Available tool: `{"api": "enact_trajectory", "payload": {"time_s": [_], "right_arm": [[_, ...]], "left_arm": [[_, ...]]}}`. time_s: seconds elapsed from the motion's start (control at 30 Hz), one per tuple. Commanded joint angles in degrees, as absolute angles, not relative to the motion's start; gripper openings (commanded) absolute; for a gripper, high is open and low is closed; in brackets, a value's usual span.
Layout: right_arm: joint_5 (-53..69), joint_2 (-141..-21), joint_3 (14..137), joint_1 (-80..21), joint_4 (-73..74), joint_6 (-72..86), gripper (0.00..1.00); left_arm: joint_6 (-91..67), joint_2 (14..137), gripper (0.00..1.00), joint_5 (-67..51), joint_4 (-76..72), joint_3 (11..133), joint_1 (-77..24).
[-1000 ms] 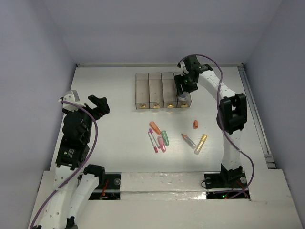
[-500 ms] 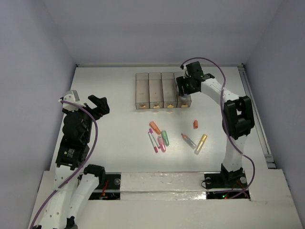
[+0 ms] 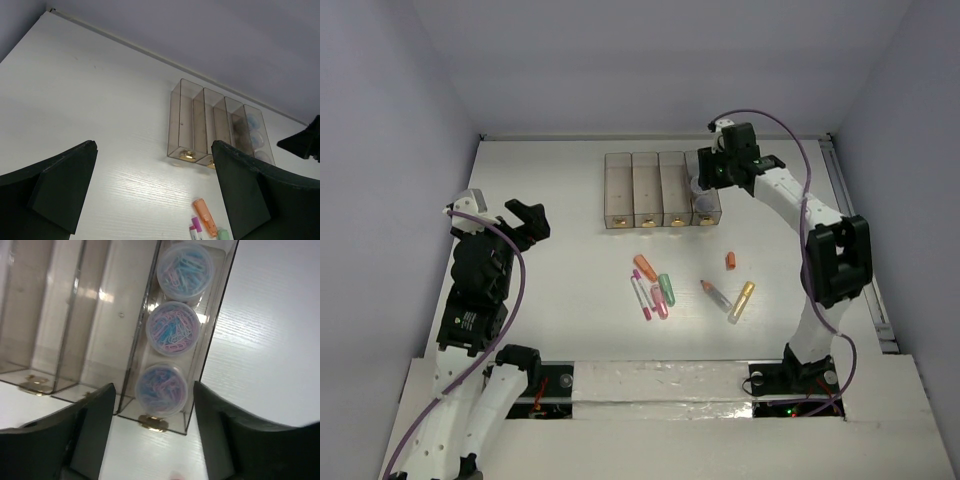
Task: Sort the stationery into containers
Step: Place the stationery in the storage box, then pick up the stationery from the center of the board.
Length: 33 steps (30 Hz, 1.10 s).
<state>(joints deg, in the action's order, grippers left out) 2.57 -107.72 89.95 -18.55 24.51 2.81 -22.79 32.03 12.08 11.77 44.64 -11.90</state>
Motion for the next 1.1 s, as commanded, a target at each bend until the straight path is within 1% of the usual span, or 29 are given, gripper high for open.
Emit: {"api": "enact_trajectory", "payload": {"time_s": [0.0, 0.03, 0.07, 0.13, 0.17, 0.2, 0.27, 0.3, 0.33, 0.37, 0.4, 0.43, 0.53, 0.67, 0.87, 0.93, 1.07], "right_arm": [[6.31, -100.21, 87.29, -18.46, 19.17, 5.62, 0.50], [8.07, -98.46, 83.01, -18.46, 15.68, 7.97, 0.06], [11.39, -94.61, 80.36, -20.37, 13.38, 9.13, 0.00], [13.27, -91.16, 74.74, -23.45, 6.55, 12.11, 0.00], [13.27, -89.84, 69.66, -25.55, 4.33, 12.65, 0.00], [12.58, -88.26, 67.87, -30.45, 3.00, 12.83, 0.00], [8.47, -88.07, 65.58, -35.40, 2.55, 12.31, 0.00], [7.39, -88.41, 63.91, -39.42, 2.55, 12.48, 0.00], [6.77, -88.77, 63.20, -41.12, 2.55, 12.65, 0.01], [5.03, -89.03, 62.41, -42.70, 2.46, 12.74, 0.06], [3.79, -89.29, 61.79, -43.93, 2.46, 12.74, 0.14], [2.65, -90.34, 61.00, -46.03, 3.07, 12.48, 0.34], [-2.80, -92.89, 60.65, -47.46, 4.65, 11.52, 0.57], [-5.53, -96.93, 62.04, -49.48, 6.06, 10.20, 0.58], [-11.07, -105.19, 68.54, -50.01, 10.28, 9.32, 0.56], [-10.47, -107.66, 71.18, -50.01, 11.07, 9.23, 0.55], [-9.84, -109.51, 71.72, -50.01, 10.72, 9.75, 0.53]], "left_arm": [[-21.88, 32.08, 0.99, 11.43, 8.79, 44.56, -12.04], [-21.88, 32.08, 0.99, 11.34, 8.70, 44.56, -12.04], [-21.88, 32.17, 0.99, 11.25, 8.79, 44.56, -12.04], [-21.89, 32.25, 0.99, 11.16, 8.70, 44.47, -12.04], [-21.80, 32.26, 0.99, 11.08, 8.70, 44.47, -12.04], [-21.80, 32.26, 0.99, 10.90, 8.70, 44.47, -12.04], [-21.62, 32.26, 0.99, 10.55, 8.79, 44.47, -12.04], [-21.45, 32.26, 0.99, 10.20, 8.79, 44.47, -12.04], [-21.36, 32.26, 0.99, 10.02, 8.70, 44.47, -12.04], [-21.36, 32.34, 0.99, 9.93, 8.70, 44.39, -12.04], [-21.27, 32.34, 0.99, 9.84, 8.70, 44.47, -12.04], [-21.18, 32.34, 0.99, 9.84, 8.70, 44.39, -12.04], [-21.18, 32.34, 0.99, 9.58, 8.70, 44.30, -12.04], [-21.01, 32.87, 0.99, 8.88, 8.44, 44.38, -12.04], [-21.01, 32.78, 0.99, 8.61, 8.35, 44.38, -12.04], [-20.92, 32.87, 0.99, 8.44, 8.35, 44.30, -12.04], [-20.92, 32.43, 0.99, 8.70, 8.44, 44.38, -12.04]]}}
